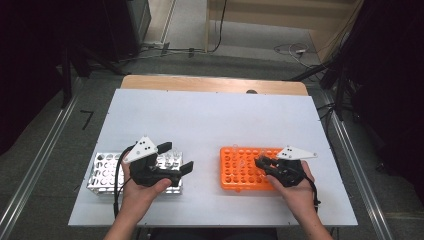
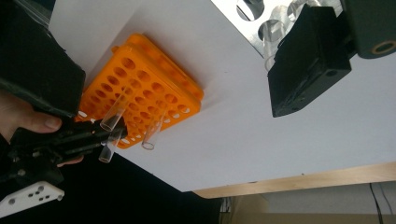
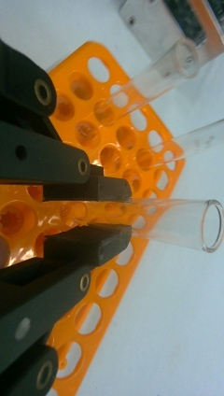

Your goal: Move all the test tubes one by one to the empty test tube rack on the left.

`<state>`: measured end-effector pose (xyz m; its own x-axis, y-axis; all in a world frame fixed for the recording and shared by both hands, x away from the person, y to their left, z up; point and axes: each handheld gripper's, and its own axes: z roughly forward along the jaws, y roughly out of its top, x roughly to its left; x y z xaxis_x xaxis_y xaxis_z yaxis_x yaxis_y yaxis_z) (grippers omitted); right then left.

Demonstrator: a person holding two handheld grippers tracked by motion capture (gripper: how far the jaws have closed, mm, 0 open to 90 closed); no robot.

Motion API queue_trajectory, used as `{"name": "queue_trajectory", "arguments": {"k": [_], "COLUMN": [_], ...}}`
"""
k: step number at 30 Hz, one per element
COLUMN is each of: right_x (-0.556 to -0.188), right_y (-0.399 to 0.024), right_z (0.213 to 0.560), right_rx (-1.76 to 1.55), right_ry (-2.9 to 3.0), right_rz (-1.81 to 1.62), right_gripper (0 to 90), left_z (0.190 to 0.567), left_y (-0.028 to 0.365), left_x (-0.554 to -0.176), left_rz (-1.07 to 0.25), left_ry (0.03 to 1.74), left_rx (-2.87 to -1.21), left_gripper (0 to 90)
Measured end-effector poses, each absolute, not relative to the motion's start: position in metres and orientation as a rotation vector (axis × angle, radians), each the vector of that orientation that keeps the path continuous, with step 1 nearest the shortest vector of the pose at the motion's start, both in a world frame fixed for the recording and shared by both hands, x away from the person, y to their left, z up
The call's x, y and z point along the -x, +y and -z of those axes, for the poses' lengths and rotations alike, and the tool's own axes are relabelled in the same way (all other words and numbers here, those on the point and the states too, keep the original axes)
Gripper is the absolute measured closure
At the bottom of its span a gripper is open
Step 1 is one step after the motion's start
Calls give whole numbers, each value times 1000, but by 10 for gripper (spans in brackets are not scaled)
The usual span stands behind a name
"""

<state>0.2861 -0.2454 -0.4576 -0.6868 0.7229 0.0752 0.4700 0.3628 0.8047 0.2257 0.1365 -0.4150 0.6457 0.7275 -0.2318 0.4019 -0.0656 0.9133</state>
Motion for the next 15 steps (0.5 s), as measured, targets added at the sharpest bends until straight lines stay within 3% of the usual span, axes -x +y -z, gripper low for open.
{"name": "queue_trajectory", "arguments": {"k": [15], "right_x": [-290], "right_y": [-262], "right_z": [419], "right_rx": [-1059], "right_ry": [2314], "right_rz": [-1323], "right_gripper": [739], "left_z": [406], "left_y": [123], "left_x": [-231], "left_rz": [-333], "left_ry": [908], "left_rx": [-1692], "left_gripper": [40]}}
